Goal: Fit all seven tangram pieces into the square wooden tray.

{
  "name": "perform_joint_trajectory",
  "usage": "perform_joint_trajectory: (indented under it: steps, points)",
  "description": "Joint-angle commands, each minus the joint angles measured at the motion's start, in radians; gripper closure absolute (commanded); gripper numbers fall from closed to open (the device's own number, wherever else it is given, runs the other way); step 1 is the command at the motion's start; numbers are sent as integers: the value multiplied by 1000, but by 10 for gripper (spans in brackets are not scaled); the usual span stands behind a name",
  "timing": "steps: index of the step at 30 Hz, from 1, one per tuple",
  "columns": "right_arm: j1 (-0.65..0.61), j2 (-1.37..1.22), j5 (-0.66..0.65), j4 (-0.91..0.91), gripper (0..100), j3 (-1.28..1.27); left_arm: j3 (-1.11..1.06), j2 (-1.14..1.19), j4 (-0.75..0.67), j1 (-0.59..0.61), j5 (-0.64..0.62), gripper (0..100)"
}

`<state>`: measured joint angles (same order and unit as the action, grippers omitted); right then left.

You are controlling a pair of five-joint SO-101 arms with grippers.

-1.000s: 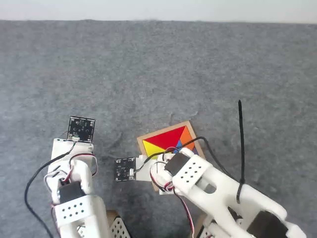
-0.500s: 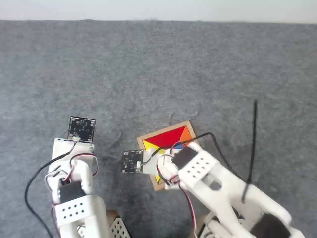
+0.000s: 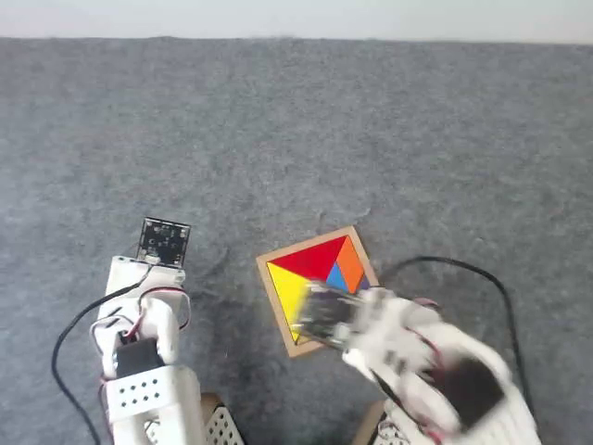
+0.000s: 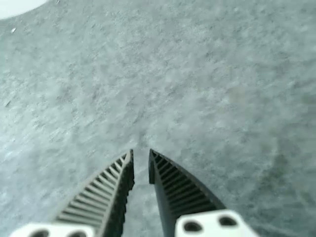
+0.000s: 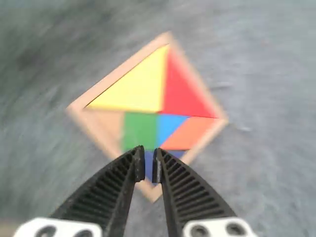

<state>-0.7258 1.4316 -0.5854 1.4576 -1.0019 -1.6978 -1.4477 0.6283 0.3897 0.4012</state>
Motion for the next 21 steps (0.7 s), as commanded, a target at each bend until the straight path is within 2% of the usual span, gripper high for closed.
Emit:
perform_joint_trajectory:
  steps: [1, 5, 10, 16, 19, 21]
  points:
    - [275, 394, 43, -48, 941, -63, 8, -15, 55, -77, 8, 953]
    - [490, 334, 46, -159, 940, -187, 8, -15, 66, -115, 8, 953]
    - [536, 360, 49, -202, 943, -420, 8, -15, 66, -118, 8, 953]
    - [641, 378, 241, -223, 940, -686, 8, -14, 68, -150, 3, 953]
    - [745, 381, 307, -232, 941, -681, 8, -11, 81, -155, 3, 953]
    - [816, 381, 311, -219, 943, -681, 8, -15, 143, -155, 3, 953]
